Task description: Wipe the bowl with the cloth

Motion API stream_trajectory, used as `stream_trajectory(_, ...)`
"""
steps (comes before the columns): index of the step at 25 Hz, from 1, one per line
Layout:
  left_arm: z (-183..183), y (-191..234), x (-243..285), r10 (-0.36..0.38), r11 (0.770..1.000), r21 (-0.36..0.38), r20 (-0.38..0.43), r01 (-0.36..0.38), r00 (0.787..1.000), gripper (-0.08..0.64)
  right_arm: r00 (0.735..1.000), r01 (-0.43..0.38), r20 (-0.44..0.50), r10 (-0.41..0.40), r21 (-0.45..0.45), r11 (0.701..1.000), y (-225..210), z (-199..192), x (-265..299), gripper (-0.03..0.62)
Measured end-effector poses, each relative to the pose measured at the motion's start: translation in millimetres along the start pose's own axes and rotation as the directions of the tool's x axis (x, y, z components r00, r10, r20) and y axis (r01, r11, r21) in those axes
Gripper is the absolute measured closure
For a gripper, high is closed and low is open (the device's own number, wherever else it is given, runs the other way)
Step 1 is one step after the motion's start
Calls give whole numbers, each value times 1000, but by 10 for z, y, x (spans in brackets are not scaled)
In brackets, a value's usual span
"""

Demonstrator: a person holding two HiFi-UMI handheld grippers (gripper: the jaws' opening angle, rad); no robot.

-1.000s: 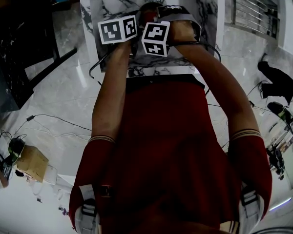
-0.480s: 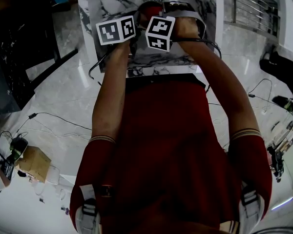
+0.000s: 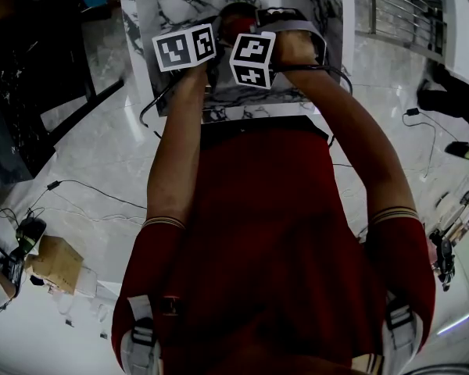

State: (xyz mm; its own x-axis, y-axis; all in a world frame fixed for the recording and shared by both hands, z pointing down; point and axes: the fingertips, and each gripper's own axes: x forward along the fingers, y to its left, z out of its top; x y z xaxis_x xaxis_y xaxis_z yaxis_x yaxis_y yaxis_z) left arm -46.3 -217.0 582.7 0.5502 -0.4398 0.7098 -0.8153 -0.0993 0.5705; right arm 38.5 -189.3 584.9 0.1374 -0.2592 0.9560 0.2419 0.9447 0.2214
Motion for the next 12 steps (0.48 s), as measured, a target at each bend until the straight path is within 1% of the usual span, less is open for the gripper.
stream_trajectory(5, -3, -3, 3, 0, 1000, 1, 0, 0, 1000, 541, 999, 1, 45, -2, 17, 1000, 24, 87, -23, 497)
stream_trajectory(12, 6, 1, 2, -1, 1000, 2, 3, 1, 1000, 541, 994, 19, 102, -30, 112, 994, -65, 86, -38, 497)
